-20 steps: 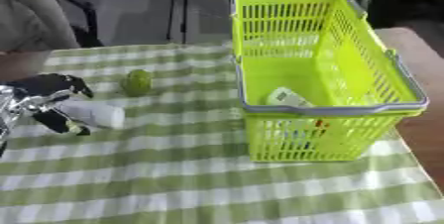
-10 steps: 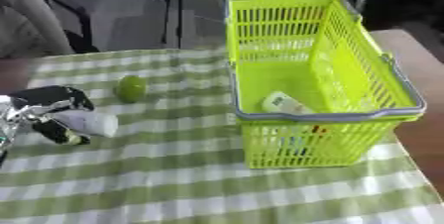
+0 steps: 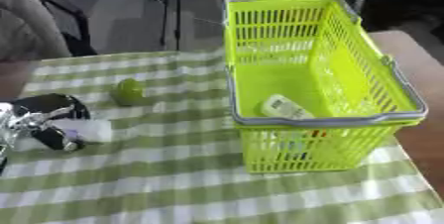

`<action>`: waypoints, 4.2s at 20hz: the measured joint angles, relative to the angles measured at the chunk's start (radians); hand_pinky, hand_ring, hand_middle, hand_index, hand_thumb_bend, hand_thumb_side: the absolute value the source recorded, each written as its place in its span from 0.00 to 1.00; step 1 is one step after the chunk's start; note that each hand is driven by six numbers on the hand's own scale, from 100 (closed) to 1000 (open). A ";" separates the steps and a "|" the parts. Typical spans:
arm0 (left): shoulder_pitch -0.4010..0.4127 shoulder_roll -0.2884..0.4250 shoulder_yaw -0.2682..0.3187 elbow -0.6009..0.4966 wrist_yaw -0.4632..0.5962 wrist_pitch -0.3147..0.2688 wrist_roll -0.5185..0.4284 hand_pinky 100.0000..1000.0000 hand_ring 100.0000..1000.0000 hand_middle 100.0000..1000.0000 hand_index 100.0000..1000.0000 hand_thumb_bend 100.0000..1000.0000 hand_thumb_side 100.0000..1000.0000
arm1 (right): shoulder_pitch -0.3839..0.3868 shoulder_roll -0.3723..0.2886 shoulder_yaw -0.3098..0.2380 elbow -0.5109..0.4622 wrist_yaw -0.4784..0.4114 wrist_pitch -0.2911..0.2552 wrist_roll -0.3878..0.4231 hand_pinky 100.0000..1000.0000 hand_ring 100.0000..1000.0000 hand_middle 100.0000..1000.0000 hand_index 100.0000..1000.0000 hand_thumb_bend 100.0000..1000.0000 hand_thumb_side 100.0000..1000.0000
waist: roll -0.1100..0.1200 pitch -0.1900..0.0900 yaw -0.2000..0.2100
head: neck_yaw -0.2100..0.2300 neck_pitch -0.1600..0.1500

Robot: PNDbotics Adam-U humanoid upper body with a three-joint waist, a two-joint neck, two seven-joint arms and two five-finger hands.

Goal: Pick up objects on the table and place them in the box.

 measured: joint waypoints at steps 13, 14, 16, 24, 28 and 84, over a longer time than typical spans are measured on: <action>0.004 0.042 0.000 -0.202 0.145 0.004 -0.183 0.57 0.44 0.36 0.52 0.23 0.00 | 0.013 0.000 0.000 0.000 -0.002 0.001 -0.001 0.53 0.53 0.58 0.82 0.00 0.45 | -0.004 -0.026 0.022 | -0.012 0.010; 0.001 0.056 0.000 -0.247 0.170 0.009 -0.210 0.57 0.44 0.36 0.52 0.23 0.00 | 0.014 0.000 0.000 0.000 -0.002 0.001 -0.001 0.53 0.53 0.58 0.82 0.00 0.45 | -0.004 -0.030 0.024 | -0.013 0.012; -0.005 0.072 0.001 -0.329 0.216 0.017 -0.250 0.57 0.44 0.36 0.52 0.24 0.00 | 0.015 0.000 0.000 0.000 -0.002 0.001 -0.001 0.53 0.53 0.58 0.82 0.00 0.45 | -0.004 -0.034 0.028 | -0.016 0.013; -0.124 0.057 -0.037 -0.589 0.347 0.024 -0.295 0.57 0.44 0.36 0.53 0.25 0.00 | 0.022 0.000 0.000 0.000 -0.001 0.000 0.001 0.53 0.53 0.59 0.82 0.00 0.45 | -0.004 -0.064 0.022 | -0.017 0.021; -0.192 -0.008 -0.075 -0.616 0.361 0.020 -0.294 0.58 0.45 0.37 0.53 0.25 0.00 | 0.022 0.001 0.006 0.000 -0.001 -0.001 0.005 0.53 0.54 0.59 0.82 0.00 0.44 | -0.006 -0.073 -0.001 | -0.012 0.021; 0.485 -0.186 0.228 -1.061 1.062 0.322 0.673 0.62 0.62 0.67 0.77 0.45 0.91 | 0.040 0.014 -0.001 0.000 0.003 0.000 0.000 0.53 0.54 0.59 0.83 0.00 0.44 | -0.027 -0.073 0.110 | -0.061 0.050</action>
